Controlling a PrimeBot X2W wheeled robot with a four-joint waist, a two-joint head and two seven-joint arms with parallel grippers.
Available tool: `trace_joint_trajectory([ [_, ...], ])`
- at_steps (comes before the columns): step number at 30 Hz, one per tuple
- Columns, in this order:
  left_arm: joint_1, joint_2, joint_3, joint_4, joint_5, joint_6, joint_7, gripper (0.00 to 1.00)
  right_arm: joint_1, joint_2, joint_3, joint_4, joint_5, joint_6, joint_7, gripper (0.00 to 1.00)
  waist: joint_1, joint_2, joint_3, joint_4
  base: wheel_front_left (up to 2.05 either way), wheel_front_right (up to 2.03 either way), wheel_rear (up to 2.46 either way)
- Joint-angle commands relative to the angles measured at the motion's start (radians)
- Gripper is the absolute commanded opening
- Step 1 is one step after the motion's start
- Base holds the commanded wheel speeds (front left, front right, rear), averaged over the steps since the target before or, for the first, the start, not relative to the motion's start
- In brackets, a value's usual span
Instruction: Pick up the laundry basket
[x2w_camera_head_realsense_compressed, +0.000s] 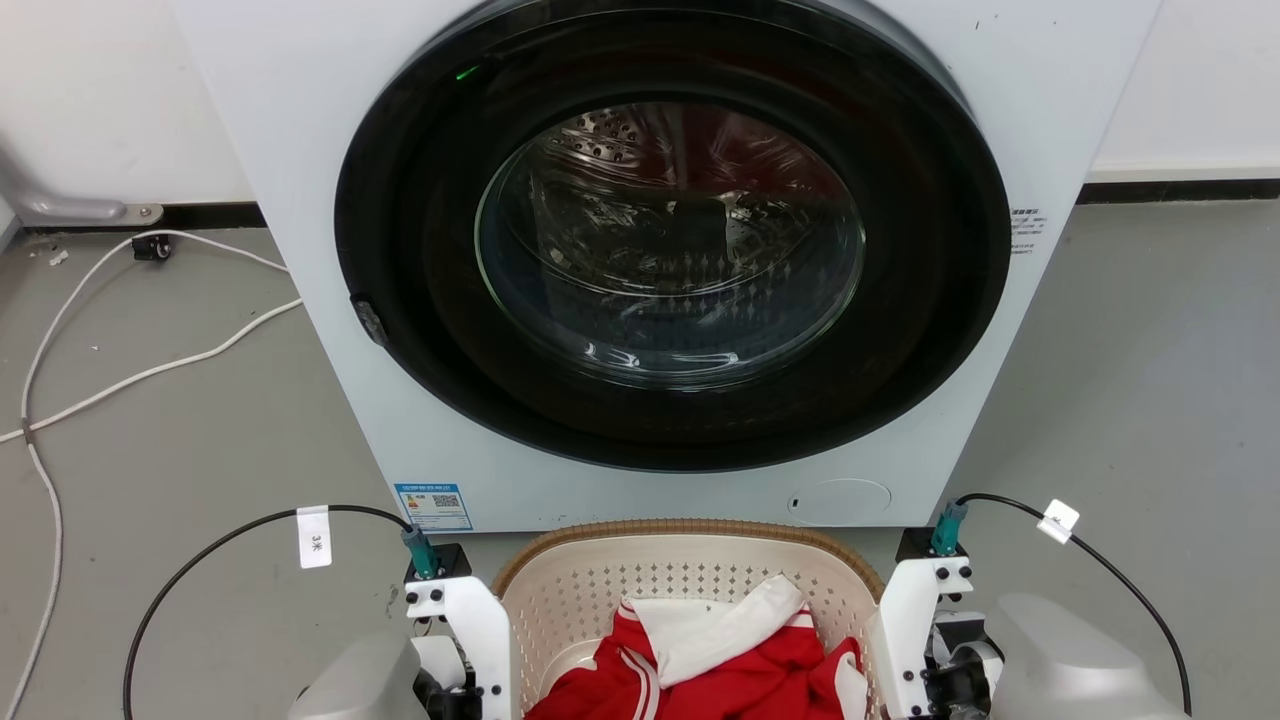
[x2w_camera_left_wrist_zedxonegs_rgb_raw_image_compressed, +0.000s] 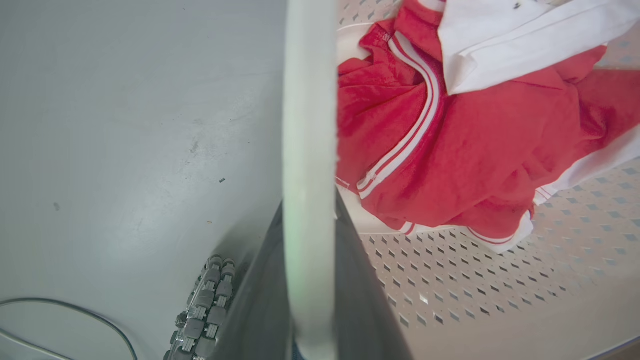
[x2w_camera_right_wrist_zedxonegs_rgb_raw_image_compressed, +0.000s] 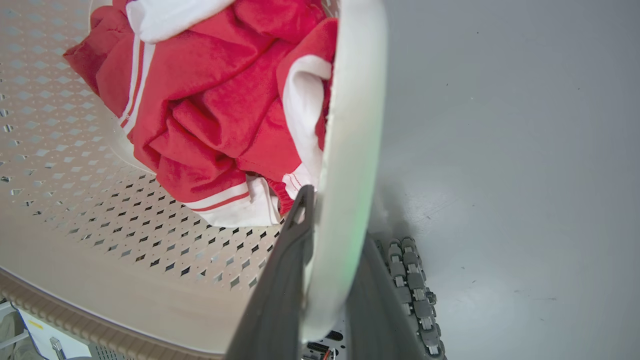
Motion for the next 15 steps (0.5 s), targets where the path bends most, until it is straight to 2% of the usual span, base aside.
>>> trace_joint_trajectory([
  [1, -0.007, -0.029, 0.0, -0.013, -0.012, -0.012, -0.007, 0.0, -0.007, 0.032, 0.003, -0.016, 0.011, 0.016, -0.003, 0.0, 0.0, -0.0001, 0.0, 0.0, 0.0, 0.0, 0.0],
  [15, -0.01, -0.025, -0.006, -0.013, -0.021, -0.012, -0.011, 0.0, -0.012, 0.039, 0.013, -0.012, 0.025, 0.016, -0.004, 0.0, 0.0, -0.0001, 0.003, -0.001, 0.0, 0.0, 0.0],
])
